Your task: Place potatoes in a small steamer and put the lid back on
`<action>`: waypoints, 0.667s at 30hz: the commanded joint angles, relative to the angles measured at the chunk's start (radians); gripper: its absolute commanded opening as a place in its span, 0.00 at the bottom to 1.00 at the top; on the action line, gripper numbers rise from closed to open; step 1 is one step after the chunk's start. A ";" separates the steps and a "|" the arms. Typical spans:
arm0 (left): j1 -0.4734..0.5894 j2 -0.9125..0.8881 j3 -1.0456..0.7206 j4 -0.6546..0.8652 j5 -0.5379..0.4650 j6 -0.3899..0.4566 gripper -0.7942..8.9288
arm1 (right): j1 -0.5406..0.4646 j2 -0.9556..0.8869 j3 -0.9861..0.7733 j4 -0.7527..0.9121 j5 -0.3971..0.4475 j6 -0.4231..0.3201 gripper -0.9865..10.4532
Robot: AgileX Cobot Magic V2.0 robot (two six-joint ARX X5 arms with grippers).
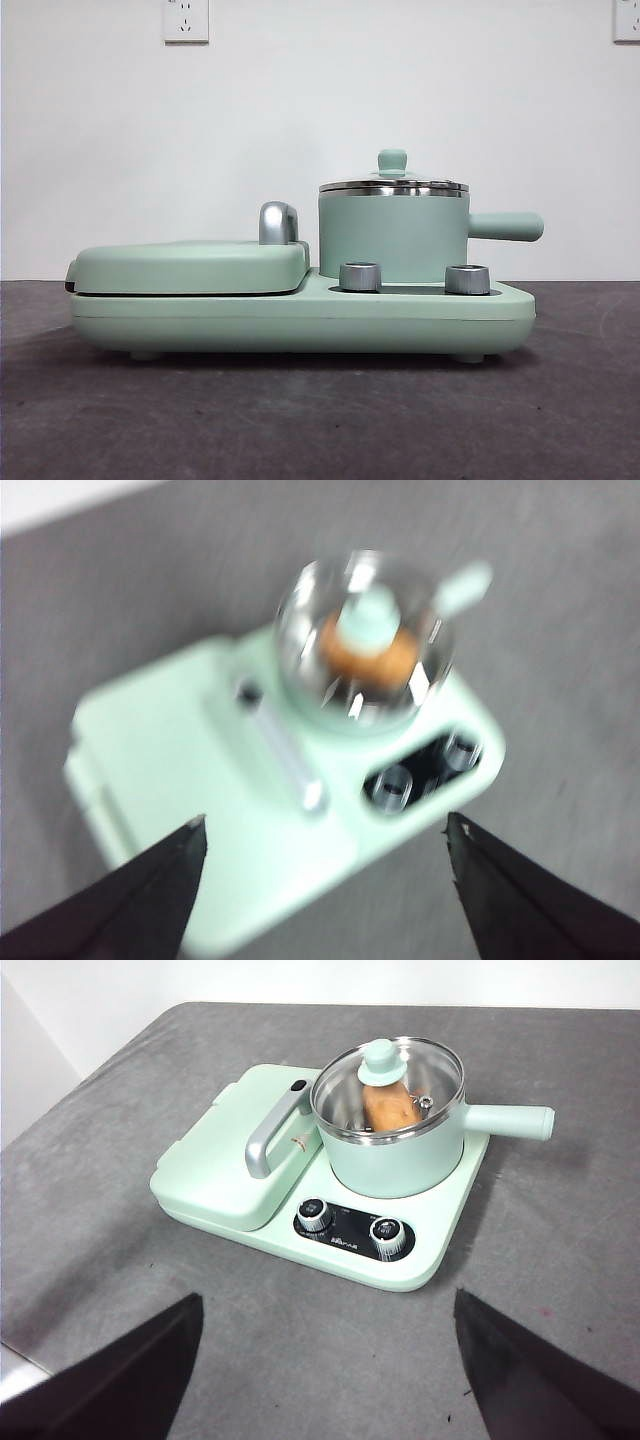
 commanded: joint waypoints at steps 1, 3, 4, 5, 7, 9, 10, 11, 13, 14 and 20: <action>0.008 -0.130 -0.234 -0.040 -0.005 0.014 0.46 | 0.005 0.023 0.010 0.016 -0.003 -0.001 0.44; 0.017 -0.246 -0.407 0.024 -0.013 0.009 0.46 | 0.005 0.039 0.006 0.015 -0.008 -0.014 0.44; 0.023 -0.320 -0.510 0.088 -0.016 0.000 0.46 | 0.005 0.048 0.003 0.014 -0.015 -0.022 0.44; 0.028 -0.380 -0.590 0.142 -0.020 -0.008 0.46 | 0.005 0.057 -0.001 0.014 -0.027 -0.026 0.44; 0.043 -0.524 -0.766 0.259 -0.039 -0.027 0.46 | 0.005 0.078 -0.008 0.014 -0.047 -0.044 0.44; 0.056 -0.653 -0.906 0.333 -0.045 -0.032 0.46 | 0.005 0.090 -0.013 0.016 -0.051 -0.044 0.44; 0.062 -0.720 -0.974 0.365 -0.045 -0.045 0.46 | 0.005 0.095 -0.014 0.019 -0.051 -0.044 0.44; 0.065 -0.774 -1.030 0.388 -0.044 -0.055 0.46 | 0.005 0.100 -0.014 0.023 -0.051 -0.044 0.44; 0.066 -0.895 -1.153 0.429 -0.041 -0.075 0.46 | 0.005 0.115 -0.014 0.039 -0.052 -0.044 0.44; 0.066 -0.943 -1.200 0.440 -0.039 -0.080 0.46 | 0.005 0.121 -0.014 0.047 -0.053 -0.044 0.44; 0.066 -1.163 -1.385 0.446 0.053 -0.080 0.13 | 0.005 0.161 -0.014 0.058 -0.093 -0.047 0.18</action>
